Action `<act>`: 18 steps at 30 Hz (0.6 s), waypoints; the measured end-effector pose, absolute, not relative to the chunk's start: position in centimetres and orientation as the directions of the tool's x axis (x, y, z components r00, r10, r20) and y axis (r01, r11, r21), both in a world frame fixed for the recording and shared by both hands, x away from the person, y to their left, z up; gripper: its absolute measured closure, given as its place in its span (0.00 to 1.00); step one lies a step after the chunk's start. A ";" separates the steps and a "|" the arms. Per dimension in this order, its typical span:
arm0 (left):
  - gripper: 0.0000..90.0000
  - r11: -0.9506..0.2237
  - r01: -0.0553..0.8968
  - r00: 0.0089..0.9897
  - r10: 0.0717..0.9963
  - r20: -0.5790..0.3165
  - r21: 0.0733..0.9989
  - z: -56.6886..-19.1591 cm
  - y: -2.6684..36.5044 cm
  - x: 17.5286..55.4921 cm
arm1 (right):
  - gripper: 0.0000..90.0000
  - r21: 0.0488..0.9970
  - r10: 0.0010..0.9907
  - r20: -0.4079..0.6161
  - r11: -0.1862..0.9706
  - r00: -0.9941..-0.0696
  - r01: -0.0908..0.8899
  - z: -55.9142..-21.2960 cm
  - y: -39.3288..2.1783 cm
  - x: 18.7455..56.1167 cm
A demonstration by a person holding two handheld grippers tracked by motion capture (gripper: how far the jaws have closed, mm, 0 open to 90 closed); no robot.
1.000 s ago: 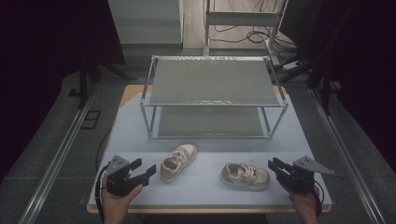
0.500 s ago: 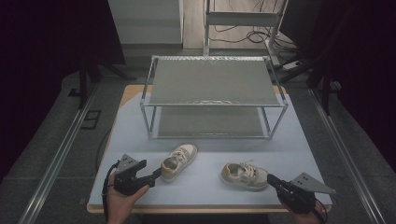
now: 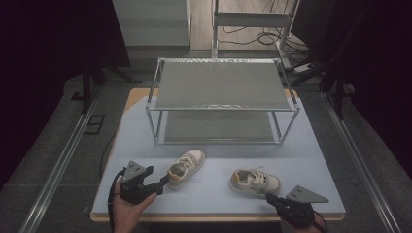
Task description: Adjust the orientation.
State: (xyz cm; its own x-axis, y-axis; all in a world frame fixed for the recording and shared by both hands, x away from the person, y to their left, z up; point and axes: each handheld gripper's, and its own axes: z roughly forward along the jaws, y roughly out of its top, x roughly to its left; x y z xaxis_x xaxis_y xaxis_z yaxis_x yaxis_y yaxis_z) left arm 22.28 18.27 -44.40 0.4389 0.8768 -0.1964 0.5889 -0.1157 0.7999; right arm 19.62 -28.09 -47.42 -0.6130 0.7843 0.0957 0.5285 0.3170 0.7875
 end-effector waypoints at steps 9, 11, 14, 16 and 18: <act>0.33 -0.108 0.597 0.433 0.878 -0.205 0.795 -44.7 18.3 22.5 | 1.00 0.776 0.823 0.127 0.266 -0.554 0.573 -48.7 -29.2 20.5; 0.33 -0.109 0.597 0.434 0.877 -0.205 0.795 -44.7 18.3 22.5 | 1.00 0.777 0.826 0.125 0.263 -0.549 0.572 -48.7 -29.2 20.6; 0.33 -0.111 0.598 0.431 0.880 -0.202 0.794 -44.7 18.4 22.5 | 0.99 0.785 0.847 0.115 0.243 -0.519 0.570 -48.7 -29.5 21.0; 0.33 -0.106 0.601 0.427 0.881 -0.205 0.792 -44.8 18.4 22.6 | 0.99 0.786 0.853 0.117 0.234 -0.509 0.573 -48.7 -29.5 21.1; 0.33 -0.111 0.603 0.429 0.880 -0.203 0.790 -45.0 18.3 22.7 | 0.99 0.784 0.857 0.123 0.226 -0.501 0.578 -48.6 -29.7 21.5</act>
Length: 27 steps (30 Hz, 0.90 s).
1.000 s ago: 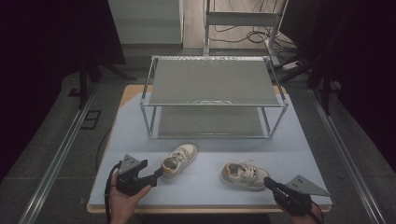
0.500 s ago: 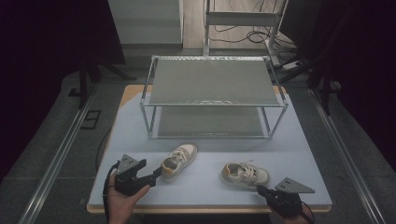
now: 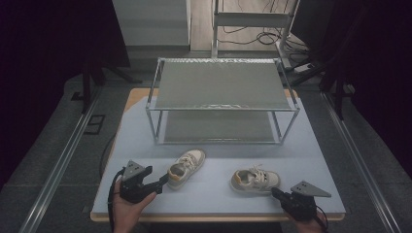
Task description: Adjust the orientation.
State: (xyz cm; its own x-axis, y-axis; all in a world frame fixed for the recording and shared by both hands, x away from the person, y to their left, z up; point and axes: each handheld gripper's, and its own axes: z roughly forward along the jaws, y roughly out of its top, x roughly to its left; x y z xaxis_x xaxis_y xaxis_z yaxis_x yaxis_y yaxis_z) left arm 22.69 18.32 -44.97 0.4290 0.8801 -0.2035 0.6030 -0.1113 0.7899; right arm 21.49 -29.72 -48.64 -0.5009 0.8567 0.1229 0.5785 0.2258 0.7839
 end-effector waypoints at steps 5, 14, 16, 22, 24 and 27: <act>0.33 -0.125 0.603 0.437 0.878 -0.196 0.788 -45.0 17.9 22.7 | 0.98 0.780 0.878 0.114 0.211 -0.466 0.589 -48.3 -30.0 22.9; 0.33 -0.111 0.607 0.424 0.883 -0.202 0.787 -45.1 18.4 22.7 | 0.98 0.770 0.894 0.118 0.193 -0.433 0.608 -48.2 -29.8 26.0; 0.33 -0.108 0.608 0.419 0.885 -0.202 0.787 -45.0 18.5 22.7 | 0.98 0.770 0.895 0.122 0.188 -0.429 0.610 -48.3 -29.9 26.5; 0.33 -0.104 0.606 0.420 0.884 -0.206 0.789 -45.0 18.6 22.6 | 0.98 0.761 0.902 0.124 0.181 -0.413 0.623 -48.4 -29.9 28.3; 0.33 -0.106 0.606 0.421 0.884 -0.205 0.789 -45.0 18.6 22.6 | 0.98 0.758 0.906 0.113 0.187 -0.408 0.625 -48.3 -29.7 28.9; 0.33 -0.108 0.610 0.419 0.885 -0.204 0.785 -45.1 18.5 22.7 | 0.98 0.751 0.909 0.109 0.191 -0.403 0.633 -48.6 -29.5 29.9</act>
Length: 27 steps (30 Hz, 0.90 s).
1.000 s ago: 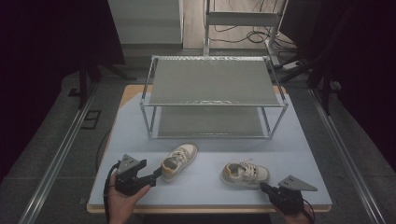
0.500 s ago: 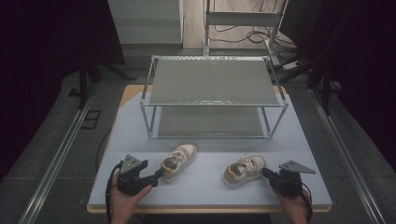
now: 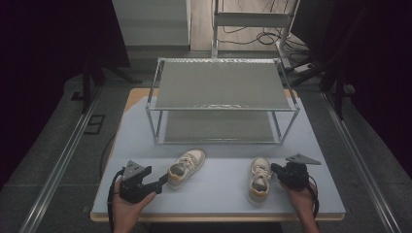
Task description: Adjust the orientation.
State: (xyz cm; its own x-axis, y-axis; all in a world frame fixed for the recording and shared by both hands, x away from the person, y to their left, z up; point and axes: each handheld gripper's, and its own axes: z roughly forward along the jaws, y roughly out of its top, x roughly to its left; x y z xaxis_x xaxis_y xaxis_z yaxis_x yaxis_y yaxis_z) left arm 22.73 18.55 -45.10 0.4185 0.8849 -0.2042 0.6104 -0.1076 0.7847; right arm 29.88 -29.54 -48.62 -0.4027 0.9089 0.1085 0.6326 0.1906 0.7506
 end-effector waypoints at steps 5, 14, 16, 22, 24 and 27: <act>0.33 -0.108 0.608 0.424 0.882 -0.206 0.787 -45.1 18.5 22.7 | 0.98 0.755 0.907 0.131 0.171 -0.401 0.633 -48.9 -29.8 29.9; 0.33 -0.099 0.604 0.421 0.882 -0.211 0.791 -44.9 18.8 22.6 | 1.00 0.842 0.879 0.093 0.181 -0.467 0.509 -44.6 -29.1 24.5; 0.33 -0.098 0.602 0.422 0.881 -0.212 0.793 -44.8 18.8 22.5 | 1.00 0.855 0.858 0.105 0.180 -0.502 0.487 -43.7 -28.5 23.3; 0.33 -0.101 0.604 0.426 0.879 -0.213 0.791 -44.9 18.7 22.6 | 1.00 0.850 0.775 0.122 0.241 -0.620 0.468 -43.9 -25.6 20.8; 0.33 -0.105 0.606 0.428 0.878 -0.212 0.789 -45.0 18.6 22.6 | 1.00 0.848 0.772 0.108 0.257 -0.627 0.463 -44.5 -24.6 20.4; 0.33 -0.105 0.605 0.431 0.877 -0.214 0.789 -45.0 18.5 22.6 | 1.00 0.852 0.780 0.109 0.246 -0.617 0.462 -44.8 -24.1 20.2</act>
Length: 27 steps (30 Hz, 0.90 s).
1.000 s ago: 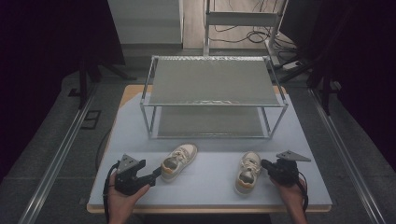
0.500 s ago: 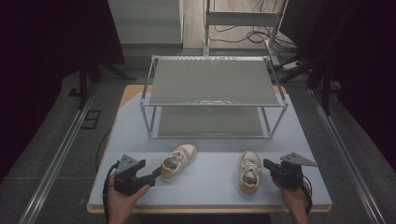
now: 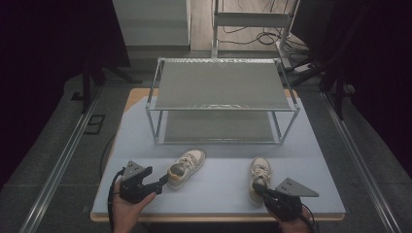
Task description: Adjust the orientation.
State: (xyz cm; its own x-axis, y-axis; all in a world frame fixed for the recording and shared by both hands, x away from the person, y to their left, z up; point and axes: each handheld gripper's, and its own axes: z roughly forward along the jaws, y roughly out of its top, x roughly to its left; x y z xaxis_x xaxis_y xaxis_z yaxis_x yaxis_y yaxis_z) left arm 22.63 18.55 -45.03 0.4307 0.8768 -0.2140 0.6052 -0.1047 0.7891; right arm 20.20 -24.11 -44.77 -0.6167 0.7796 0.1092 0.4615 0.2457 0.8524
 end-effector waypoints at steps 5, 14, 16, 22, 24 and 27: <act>0.33 -0.104 0.605 0.430 0.877 -0.215 0.789 -45.0 18.6 22.6 | 1.00 0.843 0.744 0.108 0.283 -0.660 0.457 -44.8 -22.9 19.4; 0.33 -0.103 0.608 0.427 0.878 -0.214 0.788 -45.1 18.7 22.7 | 1.00 0.789 0.751 0.110 0.333 -0.651 0.517 -47.9 -21.9 20.0; 0.33 -0.100 0.610 0.424 0.879 -0.217 0.786 -45.1 18.8 22.7 | 1.00 0.786 0.750 0.116 0.332 -0.652 0.521 -47.8 -22.2 20.1; 0.33 -0.108 0.606 0.435 0.874 -0.215 0.788 -45.0 18.6 22.6 | 1.00 0.778 0.775 0.112 0.321 -0.622 0.540 -47.7 -24.2 20.9; 0.33 -0.112 0.605 0.438 0.873 -0.213 0.789 -44.9 18.5 22.5 | 1.00 0.776 0.778 0.114 0.319 -0.618 0.545 -47.7 -24.6 21.0; 0.33 -0.110 0.606 0.437 0.874 -0.214 0.788 -45.0 18.5 22.6 | 1.00 0.766 0.792 0.123 0.308 -0.598 0.565 -47.8 -25.8 21.5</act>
